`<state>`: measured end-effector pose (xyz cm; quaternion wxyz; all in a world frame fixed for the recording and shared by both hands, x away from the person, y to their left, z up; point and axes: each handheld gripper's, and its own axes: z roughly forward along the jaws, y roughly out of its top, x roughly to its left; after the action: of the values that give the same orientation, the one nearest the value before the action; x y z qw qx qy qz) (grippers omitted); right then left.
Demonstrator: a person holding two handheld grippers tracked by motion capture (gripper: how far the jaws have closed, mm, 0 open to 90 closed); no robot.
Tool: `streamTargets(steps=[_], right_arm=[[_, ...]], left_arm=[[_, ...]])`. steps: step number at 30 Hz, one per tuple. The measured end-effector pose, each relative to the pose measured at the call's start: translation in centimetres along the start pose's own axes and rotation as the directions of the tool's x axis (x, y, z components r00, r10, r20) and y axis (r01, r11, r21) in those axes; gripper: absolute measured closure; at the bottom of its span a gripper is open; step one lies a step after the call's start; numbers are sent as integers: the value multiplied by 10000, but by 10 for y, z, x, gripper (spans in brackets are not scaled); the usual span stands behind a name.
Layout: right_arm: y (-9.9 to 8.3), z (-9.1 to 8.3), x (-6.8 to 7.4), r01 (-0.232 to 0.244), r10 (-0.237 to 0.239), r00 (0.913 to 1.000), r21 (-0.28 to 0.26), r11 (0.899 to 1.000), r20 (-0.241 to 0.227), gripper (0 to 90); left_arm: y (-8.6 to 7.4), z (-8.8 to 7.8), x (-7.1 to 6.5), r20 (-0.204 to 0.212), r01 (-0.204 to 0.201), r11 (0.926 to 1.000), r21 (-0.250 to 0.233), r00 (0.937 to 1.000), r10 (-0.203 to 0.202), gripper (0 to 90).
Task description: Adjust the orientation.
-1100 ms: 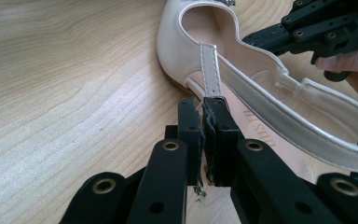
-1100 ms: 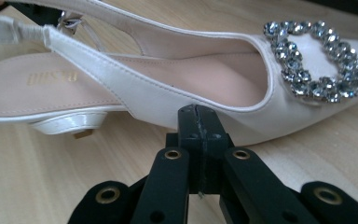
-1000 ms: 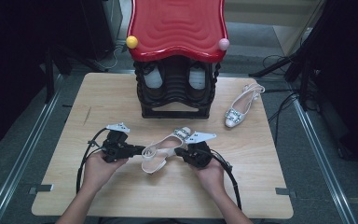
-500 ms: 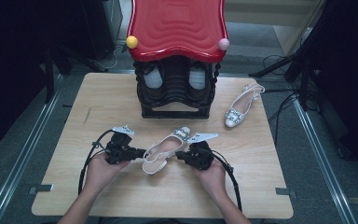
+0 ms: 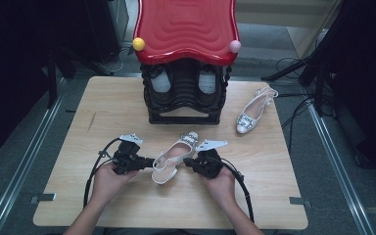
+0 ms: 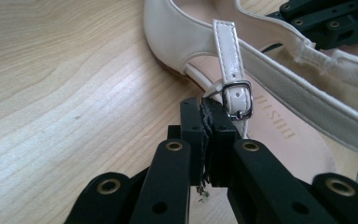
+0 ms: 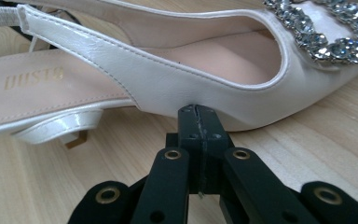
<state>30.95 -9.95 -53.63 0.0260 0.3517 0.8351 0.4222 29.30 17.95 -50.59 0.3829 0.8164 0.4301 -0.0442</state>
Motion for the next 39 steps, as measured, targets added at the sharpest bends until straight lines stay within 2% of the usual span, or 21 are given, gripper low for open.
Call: streamTargets(steps=[4,6,12,15,19,21,24,26,28,32,35,39], right_arm=[[1,0,-3,95,-94,9999,-81,9999,142,900],[1,0,-5,-69,73,9997,-146,9999,250,900],[3,-1,-14,-380,393,9975,-244,9990,594,900],[3,-2,-16,-495,503,9965,-139,9987,661,900],[4,-6,-17,-402,409,9970,-111,9991,662,896],[5,-11,-18,-376,390,9974,-237,9990,608,859],[6,-21,-21,-349,372,9975,-378,9987,602,823],[5,-28,-23,-246,274,9971,-415,9988,704,801],[3,-35,-27,-271,309,9965,-491,9984,773,772],[0,-49,-36,-386,440,9945,-576,9976,950,753],[-2,-64,-44,-712,793,9920,-833,9940,986,738],[-4,-79,-52,-809,933,9884,-1048,9912,1200,737]], left_arm=[[-1,3,-4,211,-5,10000,-27,9998,5,881],[-1,6,-6,457,79,10000,-28,9989,-78,881],[1,19,-20,828,-346,9993,128,9960,335,841],[1,19,-19,791,-407,9990,191,9961,390,813],[2,6,-12,921,-309,9994,-167,9952,323,729],[3,0,-7,729,-410,9988,-265,9964,429,662],[5,-6,2,590,-362,9988,-334,9975,382,579],[6,-8,7,328,-252,9987,-451,9991,267,537],[5,-9,13,369,-178,9986,-490,9991,196,487],[5,-7,23,144,-67,9982,-600,9999,76,454],[5,-8,27,-180,144,9971,-751,9997,-158,435],[4,-11,32,-258,207,9949,-988,9994,-234,420]])
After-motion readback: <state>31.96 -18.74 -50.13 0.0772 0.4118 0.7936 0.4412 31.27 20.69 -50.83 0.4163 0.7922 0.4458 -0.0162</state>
